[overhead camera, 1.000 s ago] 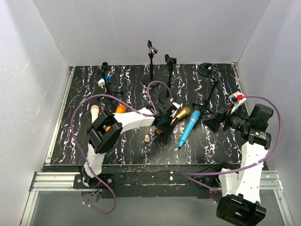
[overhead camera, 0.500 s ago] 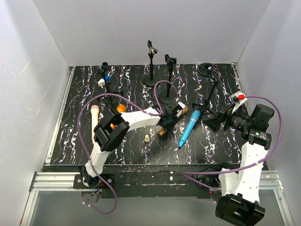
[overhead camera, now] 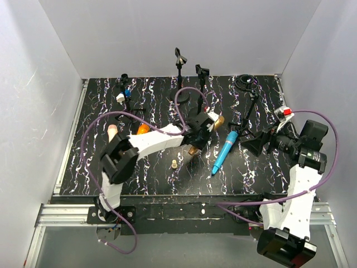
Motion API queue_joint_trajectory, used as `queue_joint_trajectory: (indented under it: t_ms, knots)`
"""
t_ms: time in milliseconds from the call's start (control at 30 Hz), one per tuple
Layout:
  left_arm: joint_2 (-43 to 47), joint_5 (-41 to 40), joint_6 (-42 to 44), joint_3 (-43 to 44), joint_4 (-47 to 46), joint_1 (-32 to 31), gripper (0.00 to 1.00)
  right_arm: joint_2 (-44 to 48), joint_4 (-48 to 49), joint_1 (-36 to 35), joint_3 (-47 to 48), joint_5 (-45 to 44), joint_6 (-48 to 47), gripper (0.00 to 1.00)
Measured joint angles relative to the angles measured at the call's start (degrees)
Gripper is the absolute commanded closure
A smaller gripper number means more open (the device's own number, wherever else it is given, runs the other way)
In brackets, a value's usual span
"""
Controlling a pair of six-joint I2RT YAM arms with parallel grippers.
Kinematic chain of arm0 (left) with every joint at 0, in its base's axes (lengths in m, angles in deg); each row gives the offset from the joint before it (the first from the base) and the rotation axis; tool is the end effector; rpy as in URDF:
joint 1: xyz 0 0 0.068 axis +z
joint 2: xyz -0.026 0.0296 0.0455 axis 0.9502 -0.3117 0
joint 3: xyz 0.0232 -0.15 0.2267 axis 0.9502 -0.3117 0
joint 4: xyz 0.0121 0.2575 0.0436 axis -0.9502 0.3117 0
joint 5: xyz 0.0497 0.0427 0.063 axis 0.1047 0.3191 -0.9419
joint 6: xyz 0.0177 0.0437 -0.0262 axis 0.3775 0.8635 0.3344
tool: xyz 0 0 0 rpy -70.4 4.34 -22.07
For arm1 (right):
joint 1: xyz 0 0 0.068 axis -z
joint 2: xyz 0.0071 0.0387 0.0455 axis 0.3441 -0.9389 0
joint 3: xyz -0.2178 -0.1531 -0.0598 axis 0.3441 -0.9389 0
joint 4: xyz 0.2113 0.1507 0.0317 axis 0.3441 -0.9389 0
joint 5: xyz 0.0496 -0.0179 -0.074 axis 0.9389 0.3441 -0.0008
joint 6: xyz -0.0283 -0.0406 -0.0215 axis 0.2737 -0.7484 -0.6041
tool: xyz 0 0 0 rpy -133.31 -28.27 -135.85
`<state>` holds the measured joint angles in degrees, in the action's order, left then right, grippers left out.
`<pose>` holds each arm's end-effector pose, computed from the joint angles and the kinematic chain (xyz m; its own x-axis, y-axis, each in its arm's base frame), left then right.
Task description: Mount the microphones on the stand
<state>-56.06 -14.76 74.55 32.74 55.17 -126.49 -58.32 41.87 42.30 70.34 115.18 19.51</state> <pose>0.2562 -0.3509 0.2006 -0.6486 0.5406 -0.5358 0.6272 0.7784 0.0261 0.1464 -0.0256 0.3306 -0.3812 0.0096 -0.9244 -0.6249 0.7342 0.2653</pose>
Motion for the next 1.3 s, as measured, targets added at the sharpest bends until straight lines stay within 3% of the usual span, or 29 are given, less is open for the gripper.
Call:
queue_joint_trajectory:
  t_ms: [300, 433, 633, 833, 967, 1300]
  knots:
    - [25.5, 4.3, -4.9, -8.0, -7.3, 0.0, 1.00, -6.3, -16.5, 0.0, 14.5, 5.0, -6.7, 0.03]
    - [30.4, 7.1, -7.8, -8.7, -12.9, 0.0, 1.00, -8.5, -20.7, 0.0, 20.8, 7.3, -5.6, 0.05]
    - [28.4, 13.2, -12.5, -6.3, -21.2, -0.1, 1.00, -12.3, -18.3, -0.6, 26.6, 10.8, 7.1, 0.05]
    - [22.7, 17.1, -16.1, -1.8, -28.2, -0.8, 1.00, -12.3, -2.1, -2.1, 26.6, 10.5, 30.7, 0.05]
    - [19.9, 19.2, -18.5, -0.5, -31.4, -1.5, 1.00, -11.4, 6.2, -3.4, 26.4, 7.3, 41.4, 0.06]
    - [18.1, 21.5, -20.8, 0.5, -34.3, -3.8, 1.00, -17.9, 8.0, -6.8, 31.8, -3.0, 49.1, 0.14]
